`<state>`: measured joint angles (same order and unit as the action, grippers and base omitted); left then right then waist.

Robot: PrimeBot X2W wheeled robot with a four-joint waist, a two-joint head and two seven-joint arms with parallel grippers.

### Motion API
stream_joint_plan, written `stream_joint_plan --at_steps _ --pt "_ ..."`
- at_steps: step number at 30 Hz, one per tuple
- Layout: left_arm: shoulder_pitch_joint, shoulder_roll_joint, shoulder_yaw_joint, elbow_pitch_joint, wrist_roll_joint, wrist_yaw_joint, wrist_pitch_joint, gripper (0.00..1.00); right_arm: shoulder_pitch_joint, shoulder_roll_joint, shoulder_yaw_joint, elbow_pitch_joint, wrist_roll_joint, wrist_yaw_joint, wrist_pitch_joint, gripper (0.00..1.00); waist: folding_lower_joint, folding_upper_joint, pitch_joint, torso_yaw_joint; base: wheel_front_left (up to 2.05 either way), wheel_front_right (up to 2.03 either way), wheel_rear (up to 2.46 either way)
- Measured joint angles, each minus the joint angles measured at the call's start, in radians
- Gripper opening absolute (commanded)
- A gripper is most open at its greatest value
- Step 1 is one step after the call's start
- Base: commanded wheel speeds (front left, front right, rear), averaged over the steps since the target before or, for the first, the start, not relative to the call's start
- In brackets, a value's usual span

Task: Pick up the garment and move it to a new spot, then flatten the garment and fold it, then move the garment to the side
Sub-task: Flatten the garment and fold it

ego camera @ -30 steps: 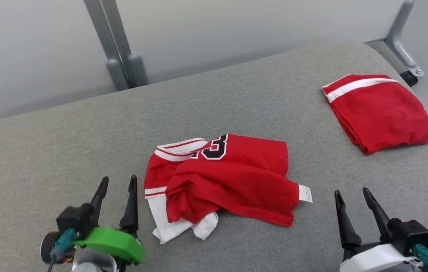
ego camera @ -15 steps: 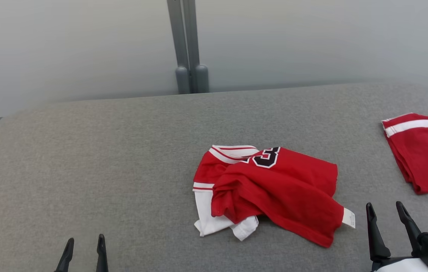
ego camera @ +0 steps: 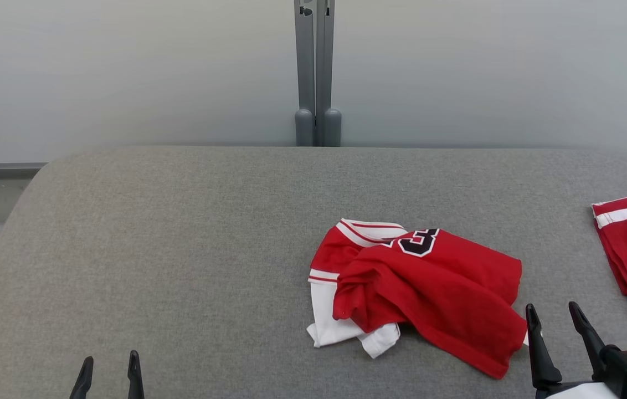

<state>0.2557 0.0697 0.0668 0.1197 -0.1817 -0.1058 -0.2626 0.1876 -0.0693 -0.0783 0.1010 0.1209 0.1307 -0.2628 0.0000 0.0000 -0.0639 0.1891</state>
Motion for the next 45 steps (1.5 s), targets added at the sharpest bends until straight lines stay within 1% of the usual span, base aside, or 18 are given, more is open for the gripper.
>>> stream_joint_plan --at_steps 10,25,29,32,35,38,40,42,43,45 --pt "-0.006 -0.014 0.016 0.007 0.015 -0.017 0.000 1.00 0.000 0.001 0.010 0.002 0.000 0.000 0.000 1.00 0.0000 0.0000 0.004 -0.012 0.00 0.00 0.00" --pt "-0.017 -0.018 0.026 0.005 0.021 -0.022 0.000 1.00 -0.007 -0.005 0.017 0.000 0.000 0.000 0.000 1.00 0.0000 0.0000 0.010 -0.032 0.00 0.00 0.00" --pt "-0.029 -0.018 0.000 -0.013 0.024 -0.022 0.000 1.00 -0.009 -0.007 0.014 -0.004 0.000 0.000 0.000 1.00 0.0000 0.0000 0.014 -0.049 0.00 0.00 0.00" --pt "-0.055 -0.018 -0.051 -0.032 0.016 -0.022 0.000 1.00 -0.011 -0.009 0.011 -0.005 0.000 0.000 0.000 1.00 0.0000 0.0000 0.017 -0.064 0.00 0.00 0.00" --pt "-0.094 -0.018 -0.141 -0.033 -0.006 -0.023 0.000 1.00 -0.017 -0.011 0.011 -0.006 0.000 0.000 0.000 1.00 0.0000 0.0000 0.021 -0.084 0.00 0.00 0.00" --pt "-0.151 -0.018 -0.285 -0.011 -0.043 -0.023 0.000 1.00 -0.022 -0.012 0.015 -0.006 0.000 0.000 0.000 1.00 0.0000 0.0000 0.027 -0.105 0.00 0.00 0.00" --pt "-0.205 -0.020 -0.396 0.013 -0.106 -0.023 -0.002 1.00 -0.029 -0.012 0.017 -0.006 0.002 0.000 0.000 1.00 0.0000 0.0000 0.033 -0.122 0.00 0.00 0.00" --pt "-0.256 -0.022 -0.481 0.046 -0.173 -0.023 -0.002 1.00 -0.031 -0.012 0.020 -0.005 0.002 0.000 0.000 1.00 0.0000 0.0000 0.040 -0.137 0.00 0.00 0.00" --pt "-0.284 -0.022 -0.527 0.077 -0.190 -0.023 -0.002 1.00 -0.033 -0.011 0.023 -0.003 0.002 0.000 0.000 1.00 0.0000 0.0000 0.043 -0.146 0.00 0.00 0.00" --pt "-0.328 -0.022 -0.593 0.124 -0.252 -0.021 -0.002 1.00 -0.041 -0.011 0.025 -0.002 0.002 0.000 0.000 1.00 0.0000 0.0000 0.049 -0.164 0.00 0.00 0.00"
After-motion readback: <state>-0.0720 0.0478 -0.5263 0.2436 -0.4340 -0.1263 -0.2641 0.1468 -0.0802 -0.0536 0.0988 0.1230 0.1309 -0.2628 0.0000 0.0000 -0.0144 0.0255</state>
